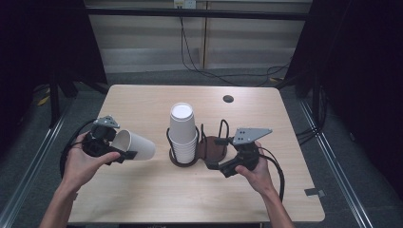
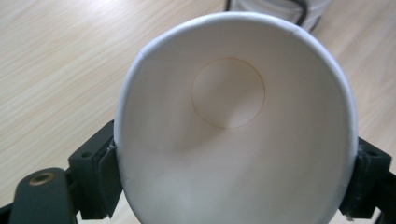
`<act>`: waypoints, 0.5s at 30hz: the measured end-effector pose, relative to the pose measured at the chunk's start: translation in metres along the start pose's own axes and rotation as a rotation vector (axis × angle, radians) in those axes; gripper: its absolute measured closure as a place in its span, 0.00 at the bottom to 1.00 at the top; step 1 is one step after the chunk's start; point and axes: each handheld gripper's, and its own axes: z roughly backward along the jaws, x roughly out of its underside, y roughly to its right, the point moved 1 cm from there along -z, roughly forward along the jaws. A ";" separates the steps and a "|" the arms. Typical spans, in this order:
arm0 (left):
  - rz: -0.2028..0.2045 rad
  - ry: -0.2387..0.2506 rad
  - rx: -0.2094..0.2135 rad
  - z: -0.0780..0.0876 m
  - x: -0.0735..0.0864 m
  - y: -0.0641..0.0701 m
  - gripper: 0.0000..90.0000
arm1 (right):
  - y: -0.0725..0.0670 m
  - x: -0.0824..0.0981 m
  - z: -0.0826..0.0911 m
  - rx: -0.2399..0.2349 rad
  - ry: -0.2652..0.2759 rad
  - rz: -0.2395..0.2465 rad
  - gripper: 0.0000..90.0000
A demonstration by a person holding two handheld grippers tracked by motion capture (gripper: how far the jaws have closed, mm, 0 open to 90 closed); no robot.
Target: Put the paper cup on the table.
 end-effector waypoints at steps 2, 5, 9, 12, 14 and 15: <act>0.015 -0.014 -0.018 0.001 -0.001 -0.004 0.16 | 0.000 0.000 -0.001 -0.004 -0.001 -0.002 0.16; 0.024 -0.029 -0.030 0.002 -0.003 -0.012 0.16 | 0.000 0.000 -0.001 -0.005 -0.001 0.000 0.16; 0.029 -0.057 -0.031 -0.002 -0.006 -0.016 0.16 | 0.000 0.001 -0.003 -0.006 -0.004 -0.004 0.16; 0.033 -0.091 -0.049 -0.006 -0.008 -0.021 0.16 | 0.000 0.001 -0.003 -0.004 -0.009 -0.003 0.16; 0.043 -0.123 -0.052 -0.010 -0.011 -0.025 0.15 | 0.000 0.001 -0.002 -0.004 -0.008 -0.003 0.16; 0.047 -0.126 -0.056 -0.012 -0.012 -0.026 0.15 | 0.000 0.001 -0.002 -0.006 -0.007 -0.004 0.16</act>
